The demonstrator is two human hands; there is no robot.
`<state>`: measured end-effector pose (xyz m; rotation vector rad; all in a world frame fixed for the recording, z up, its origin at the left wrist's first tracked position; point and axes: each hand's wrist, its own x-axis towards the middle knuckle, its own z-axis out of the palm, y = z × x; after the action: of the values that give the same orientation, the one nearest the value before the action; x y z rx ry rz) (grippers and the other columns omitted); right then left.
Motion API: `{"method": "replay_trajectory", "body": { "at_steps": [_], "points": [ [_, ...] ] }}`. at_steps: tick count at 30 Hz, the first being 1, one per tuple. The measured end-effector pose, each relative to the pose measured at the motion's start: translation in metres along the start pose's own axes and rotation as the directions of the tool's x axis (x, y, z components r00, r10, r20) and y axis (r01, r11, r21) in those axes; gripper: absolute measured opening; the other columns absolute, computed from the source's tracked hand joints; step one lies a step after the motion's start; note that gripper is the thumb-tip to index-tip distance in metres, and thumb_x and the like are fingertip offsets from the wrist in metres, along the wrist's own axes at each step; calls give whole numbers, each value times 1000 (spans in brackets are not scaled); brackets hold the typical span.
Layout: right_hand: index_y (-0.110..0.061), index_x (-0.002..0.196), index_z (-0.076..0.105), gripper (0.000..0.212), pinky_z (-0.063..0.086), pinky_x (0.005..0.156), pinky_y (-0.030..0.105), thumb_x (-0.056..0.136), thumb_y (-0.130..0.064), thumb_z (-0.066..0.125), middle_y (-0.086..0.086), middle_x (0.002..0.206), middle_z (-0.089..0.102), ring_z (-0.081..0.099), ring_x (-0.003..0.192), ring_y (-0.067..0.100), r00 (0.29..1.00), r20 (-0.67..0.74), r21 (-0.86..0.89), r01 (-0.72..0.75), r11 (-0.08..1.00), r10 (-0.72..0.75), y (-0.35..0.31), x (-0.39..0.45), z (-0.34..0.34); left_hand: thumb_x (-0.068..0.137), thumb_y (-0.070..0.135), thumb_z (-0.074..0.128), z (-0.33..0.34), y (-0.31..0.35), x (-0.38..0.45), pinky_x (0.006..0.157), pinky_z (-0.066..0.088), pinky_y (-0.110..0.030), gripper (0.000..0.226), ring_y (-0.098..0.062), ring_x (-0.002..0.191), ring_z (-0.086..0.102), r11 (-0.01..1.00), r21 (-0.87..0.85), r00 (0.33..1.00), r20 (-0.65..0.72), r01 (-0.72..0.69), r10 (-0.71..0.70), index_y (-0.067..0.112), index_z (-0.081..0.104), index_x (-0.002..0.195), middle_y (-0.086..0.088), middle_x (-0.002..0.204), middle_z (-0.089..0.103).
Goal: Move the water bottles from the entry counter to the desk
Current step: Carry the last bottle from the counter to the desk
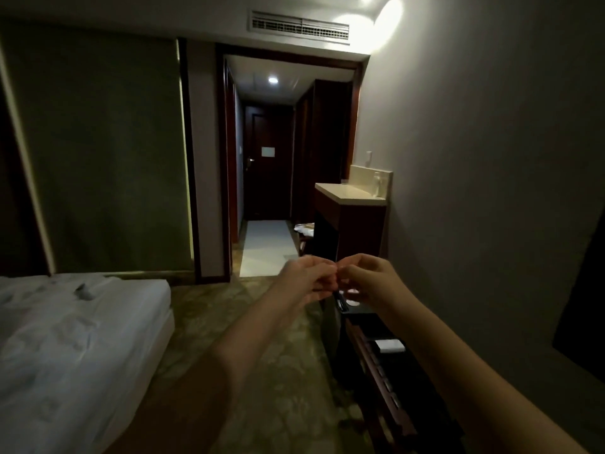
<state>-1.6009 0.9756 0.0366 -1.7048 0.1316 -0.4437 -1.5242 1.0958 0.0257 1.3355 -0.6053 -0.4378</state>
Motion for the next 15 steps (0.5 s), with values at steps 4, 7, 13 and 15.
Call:
{"method": "replay_trajectory", "body": {
  "at_steps": [4,7,13,15],
  "points": [
    [-5,91,61,8,51,69,25,87,-10,56,9,84,64,63,76,18,998,46,-12,-47,999,47,22,103,21,87,5,57,-55,-13,93,66,55,-23,8,-14,69,63,999,32,999,11,35,-35,11,63,87,-5,77,64],
    [-6,91,62,9,51,68,24,88,-11,56,8,84,65,64,76,17,998,40,-21,-43,999,44,36,170,28,89,7,56,-85,-21,163,65,55,-23,8,-16,73,63,999,17,999,18,48,-49,11,62,90,-6,81,63],
    [-3,96,62,11,54,74,32,88,-8,56,13,86,65,64,78,22,999,-28,13,-16,1000,16,82,338,17,87,9,58,-127,-56,335,60,53,-22,8,-13,69,68,1000,2,998,52,16,-16,14,64,91,-3,77,66],
    [-4,95,63,11,54,80,38,88,-8,56,13,88,66,65,82,25,999,-45,28,0,1000,2,94,395,9,87,8,57,-136,-64,395,57,53,-20,9,-11,63,67,1000,-22,999,51,9,-8,12,64,91,-3,73,65]
  ]
}}
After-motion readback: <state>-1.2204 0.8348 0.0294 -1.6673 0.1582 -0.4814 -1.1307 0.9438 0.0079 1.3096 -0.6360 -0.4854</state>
